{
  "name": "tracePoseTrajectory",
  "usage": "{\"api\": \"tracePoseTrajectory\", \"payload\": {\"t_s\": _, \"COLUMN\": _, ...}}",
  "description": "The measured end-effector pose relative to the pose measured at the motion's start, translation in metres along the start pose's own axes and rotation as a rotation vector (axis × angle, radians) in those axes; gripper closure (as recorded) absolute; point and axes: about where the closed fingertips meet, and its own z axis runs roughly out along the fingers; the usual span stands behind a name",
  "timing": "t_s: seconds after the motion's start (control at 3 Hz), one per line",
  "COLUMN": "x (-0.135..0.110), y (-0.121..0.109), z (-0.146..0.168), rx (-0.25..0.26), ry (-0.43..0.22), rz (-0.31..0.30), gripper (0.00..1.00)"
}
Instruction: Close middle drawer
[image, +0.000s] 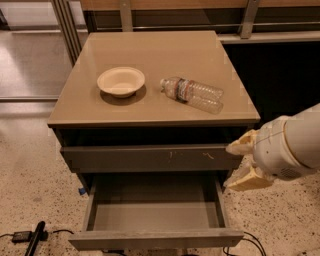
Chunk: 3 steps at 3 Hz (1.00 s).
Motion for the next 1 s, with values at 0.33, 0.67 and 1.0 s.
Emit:
{"api": "tracePoseTrajectory", "payload": {"t_s": 0.33, "x": 0.0221, "y": 0.0195, "z": 0.0404, "rx": -0.007, "ry": -0.022, "rz": 0.025, "gripper": 0.67}}
{"api": "tracePoseTrajectory", "payload": {"t_s": 0.67, "x": 0.0249, "y": 0.0208, "z": 0.0444, "rx": -0.002, "ry": -0.020, "rz": 0.027, "gripper": 0.90}}
{"api": "tracePoseTrajectory", "payload": {"t_s": 1.0, "x": 0.0249, "y": 0.0208, "z": 0.0444, "rx": -0.002, "ry": -0.020, "rz": 0.027, "gripper": 1.00}}
